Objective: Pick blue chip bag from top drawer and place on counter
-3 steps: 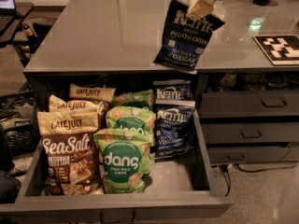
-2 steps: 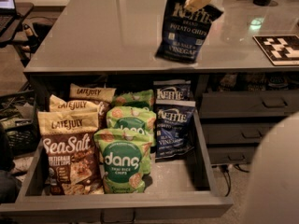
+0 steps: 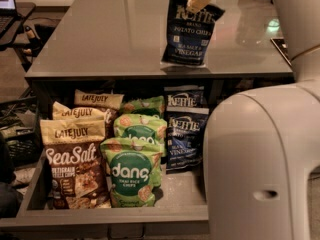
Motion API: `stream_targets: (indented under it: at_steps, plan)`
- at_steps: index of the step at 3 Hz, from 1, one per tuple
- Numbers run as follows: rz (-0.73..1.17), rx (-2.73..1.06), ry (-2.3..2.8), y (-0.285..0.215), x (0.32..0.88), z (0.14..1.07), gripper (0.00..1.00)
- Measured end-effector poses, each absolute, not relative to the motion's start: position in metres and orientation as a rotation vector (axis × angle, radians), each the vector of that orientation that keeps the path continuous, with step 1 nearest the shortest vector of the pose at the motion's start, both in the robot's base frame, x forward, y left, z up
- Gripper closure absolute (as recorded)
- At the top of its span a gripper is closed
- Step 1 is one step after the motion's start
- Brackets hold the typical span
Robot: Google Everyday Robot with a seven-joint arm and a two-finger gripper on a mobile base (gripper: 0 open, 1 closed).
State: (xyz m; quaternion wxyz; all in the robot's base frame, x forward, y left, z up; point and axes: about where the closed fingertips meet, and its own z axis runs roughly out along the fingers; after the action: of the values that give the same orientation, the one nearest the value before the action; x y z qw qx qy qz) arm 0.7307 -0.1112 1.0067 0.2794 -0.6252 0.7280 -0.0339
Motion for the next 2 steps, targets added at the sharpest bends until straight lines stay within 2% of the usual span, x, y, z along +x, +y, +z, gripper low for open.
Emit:
stream_targets:
  at_steps: [1, 2]
  plan:
    - [-0.067, -1.743, 1.979, -0.0901, 0.7602, 0.9627, 1.0]
    - [-0.075, -1.728, 1.965, -0.0874, 0.7672, 0.962, 1.0]
